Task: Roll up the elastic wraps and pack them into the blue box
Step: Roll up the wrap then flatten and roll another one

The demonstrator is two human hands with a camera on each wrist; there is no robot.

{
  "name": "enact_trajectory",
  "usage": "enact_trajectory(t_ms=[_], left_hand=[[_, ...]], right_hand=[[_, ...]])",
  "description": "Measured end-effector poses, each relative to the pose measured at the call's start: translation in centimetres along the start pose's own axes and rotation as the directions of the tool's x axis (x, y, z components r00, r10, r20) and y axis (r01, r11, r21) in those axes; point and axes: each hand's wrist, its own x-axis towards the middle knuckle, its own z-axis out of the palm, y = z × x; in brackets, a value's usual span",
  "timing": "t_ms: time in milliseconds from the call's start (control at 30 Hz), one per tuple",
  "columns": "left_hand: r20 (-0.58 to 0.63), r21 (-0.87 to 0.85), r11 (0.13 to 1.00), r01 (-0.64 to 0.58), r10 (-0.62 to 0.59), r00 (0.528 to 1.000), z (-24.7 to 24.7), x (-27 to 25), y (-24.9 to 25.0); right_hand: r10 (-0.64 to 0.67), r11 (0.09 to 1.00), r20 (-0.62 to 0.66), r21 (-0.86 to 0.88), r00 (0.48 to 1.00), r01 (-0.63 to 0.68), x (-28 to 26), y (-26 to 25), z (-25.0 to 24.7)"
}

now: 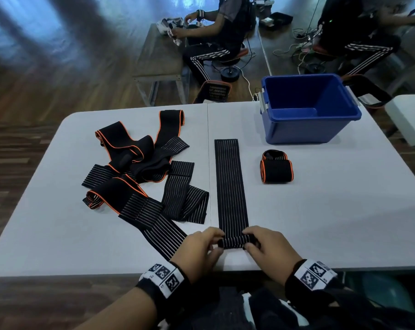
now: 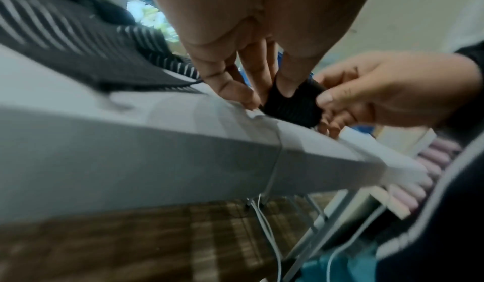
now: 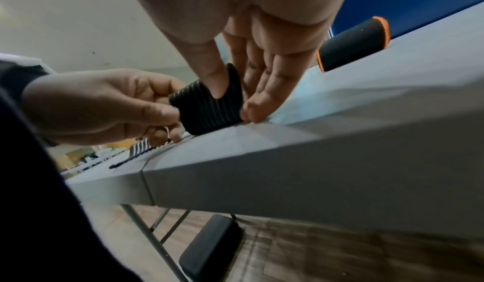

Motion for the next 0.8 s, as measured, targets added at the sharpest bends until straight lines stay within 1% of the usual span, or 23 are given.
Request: enact_trajectory(t_ms=[67, 133, 233, 300, 367, 500, 567, 633, 667, 733, 800], left_hand=[[-0.027, -0.127, 0.985, 0.121, -0.125, 0.992, 0.0, 0.5, 0.2], [-0.037, -0.193, 0.960, 0.201, -0.212, 0.977, 0.2, 1.0, 0.4], [-0.044, -0.302, 0.909, 0.286, -0.313, 0.949, 0.4, 1.6, 0.7], [-0.034, -0.359, 0.882, 0.305, -0.339, 0.940, 0.3, 1.7, 1.2], [-0.031, -0.335, 0.898, 0.286, -0.313, 0.949, 0.2, 1.8, 1.4], [-0.065, -0.150, 0.973, 0.173, -0.184, 0.981, 0.0, 2.1, 1.7], [-0.074, -0.072, 0.986, 0.148, -0.153, 0.985, -0.1, 2.3, 2.0], [-0.073, 0.010, 0.990, 0.142, -0.141, 0.987, 0.0, 2.5, 2.1], [-0.073, 0.063, 0.989, 0.137, -0.132, 0.989, 0.1, 2.6, 2.0], [-0.062, 0.149, 0.983, 0.103, -0.095, 0.994, 0.2, 2.6, 1.7], [-0.035, 0.205, 0.978, 0.024, -0.017, 0.999, 0.1, 2.5, 1.4]], right_hand=[[0.081, 0.993, -0.036, 0.093, 0.996, -0.077, 0.2, 0.0, 0.1], [0.125, 0.981, -0.050, 0.155, 0.991, -0.116, 0.4, 0.1, 0.2], [0.169, 0.958, -0.055, 0.244, 0.984, -0.151, 1.0, 0.2, 0.1], [0.184, 0.953, -0.054, 0.254, 0.981, -0.165, 1.3, 0.1, 0.2], [0.191, 0.952, -0.049, 0.251, 0.980, -0.173, 1.5, 0.1, 0.2], [0.224, 0.943, -0.047, 0.264, 0.974, -0.204, 2.4, 0.0, -0.1], [0.245, 0.939, -0.050, 0.261, 0.968, -0.224, 2.7, -0.1, -0.2], [0.239, 0.946, -0.052, 0.238, 0.970, -0.221, 2.8, -0.2, -0.2], [0.222, 0.957, -0.055, 0.205, 0.973, -0.207, 2.8, -0.3, -0.2], [0.149, 0.988, -0.047, 0.059, 0.988, -0.146, 2.6, -0.5, -0.4], [0.082, 0.994, 0.023, -0.080, 0.996, -0.080, 2.4, -0.7, -0.6]])
